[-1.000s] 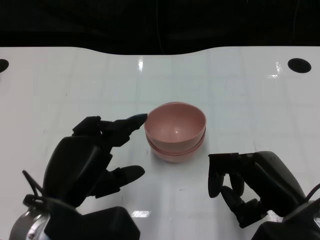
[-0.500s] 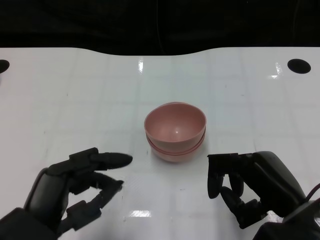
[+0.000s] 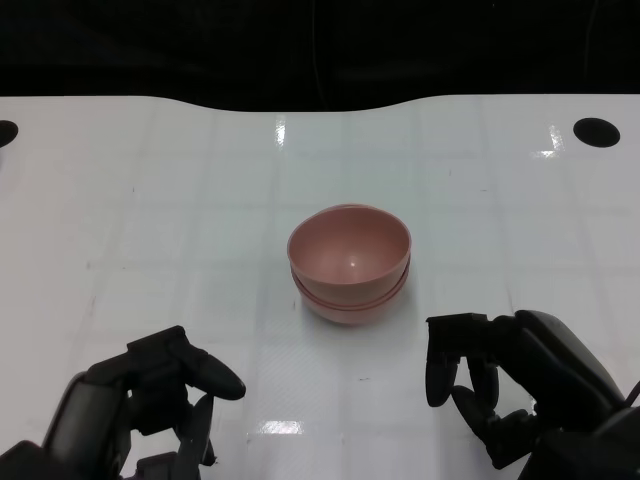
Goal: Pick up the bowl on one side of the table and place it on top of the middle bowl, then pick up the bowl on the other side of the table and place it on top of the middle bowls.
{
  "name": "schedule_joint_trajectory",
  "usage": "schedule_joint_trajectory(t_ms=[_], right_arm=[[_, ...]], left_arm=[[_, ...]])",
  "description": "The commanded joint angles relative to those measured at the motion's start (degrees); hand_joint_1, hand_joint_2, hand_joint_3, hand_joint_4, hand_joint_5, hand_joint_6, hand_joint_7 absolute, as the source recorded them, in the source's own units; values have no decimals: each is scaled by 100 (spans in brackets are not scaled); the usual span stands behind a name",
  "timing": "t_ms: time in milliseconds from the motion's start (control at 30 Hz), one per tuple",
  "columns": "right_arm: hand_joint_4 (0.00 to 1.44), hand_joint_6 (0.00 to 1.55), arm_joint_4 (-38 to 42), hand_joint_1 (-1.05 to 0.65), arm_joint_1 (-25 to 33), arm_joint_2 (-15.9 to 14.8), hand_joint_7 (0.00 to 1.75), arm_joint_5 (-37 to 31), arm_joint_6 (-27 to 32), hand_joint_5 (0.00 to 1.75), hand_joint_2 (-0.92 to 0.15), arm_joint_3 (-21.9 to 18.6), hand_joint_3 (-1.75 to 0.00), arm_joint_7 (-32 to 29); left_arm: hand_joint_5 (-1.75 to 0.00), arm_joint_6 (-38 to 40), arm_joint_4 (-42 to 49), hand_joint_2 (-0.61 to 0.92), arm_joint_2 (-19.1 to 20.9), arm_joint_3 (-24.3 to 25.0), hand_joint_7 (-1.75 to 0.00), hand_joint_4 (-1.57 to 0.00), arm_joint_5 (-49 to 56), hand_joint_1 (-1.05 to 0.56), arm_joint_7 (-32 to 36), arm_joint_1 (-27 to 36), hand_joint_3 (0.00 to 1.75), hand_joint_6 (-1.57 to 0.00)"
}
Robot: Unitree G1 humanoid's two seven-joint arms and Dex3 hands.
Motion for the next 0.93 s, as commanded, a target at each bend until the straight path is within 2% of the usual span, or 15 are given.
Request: schedule_joint_trajectory(t_ms=[33,300,567,933], right_arm=[[92,85,-128,-3,79,-5,140,391,242,175,-17,-125,-155,217],[91,87,-187,1,75,115,137,833,653,175,-19,-157,-154,440],[90,86,-38,1,-27,137,140,996,719,175,-20,-165,-155,486],[90,84,-15,0,22,162,144,866,566,175,-21,-90,-155,366]], left_arm=[[-174,-196,353,37,28,124,-149,-90,-139,-15,-173,-113,141,-85],[-174,-566,956,38,-23,254,-148,-89,-301,-17,-305,-348,138,-85],[-175,-789,1302,39,-83,291,-147,-89,-320,-17,-440,-552,138,-84],[-175,-829,1234,42,-135,309,-147,-87,-225,-17,-422,-508,134,-83]])
